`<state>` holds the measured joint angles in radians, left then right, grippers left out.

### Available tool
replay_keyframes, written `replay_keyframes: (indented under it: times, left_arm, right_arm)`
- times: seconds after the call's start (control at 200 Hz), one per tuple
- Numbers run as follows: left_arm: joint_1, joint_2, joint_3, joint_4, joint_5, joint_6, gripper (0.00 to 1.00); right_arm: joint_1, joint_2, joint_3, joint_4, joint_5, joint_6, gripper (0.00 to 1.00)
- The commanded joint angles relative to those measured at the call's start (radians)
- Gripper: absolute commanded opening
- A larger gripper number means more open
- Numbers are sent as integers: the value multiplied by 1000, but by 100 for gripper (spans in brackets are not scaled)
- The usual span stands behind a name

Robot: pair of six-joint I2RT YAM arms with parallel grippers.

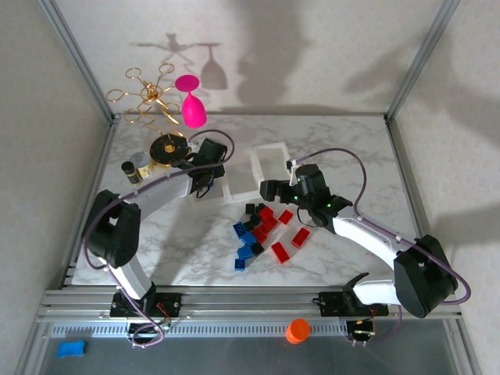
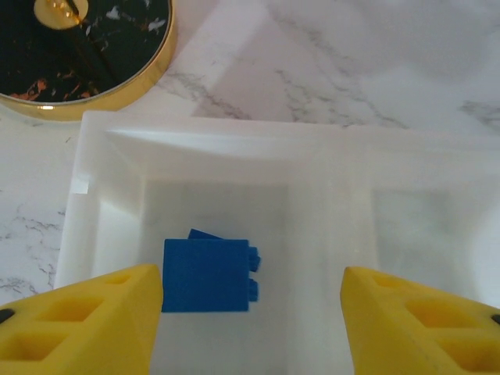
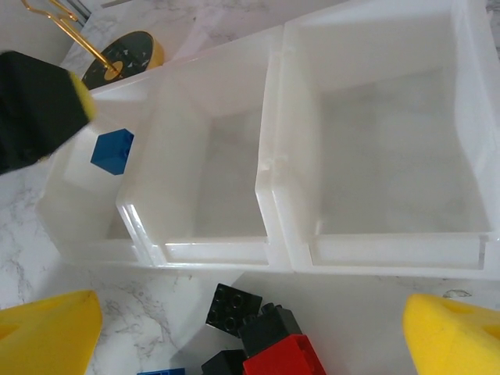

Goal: Sort the legos into containers by color
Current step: Place the lego in the container.

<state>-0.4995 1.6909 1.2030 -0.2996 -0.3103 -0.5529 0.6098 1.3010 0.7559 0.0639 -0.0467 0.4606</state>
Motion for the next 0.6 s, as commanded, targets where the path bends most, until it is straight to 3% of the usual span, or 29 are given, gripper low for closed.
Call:
replay_keyframes:
  times: [0.0,0.305,0.596]
  left_arm:
    - [-36,-98,-35,-52,7,-2,62]
    - [-179,-237,-173,-116,16,-79,62]
    - [-302,-267,-260,-139,39,-156,61]
  right_arm:
    - [-13,20,29,-2,12,1,99]
    - [-13,13,-1,-59,-33,-3,99]
    - [-6,-8,-84,-62,-65,-5,99]
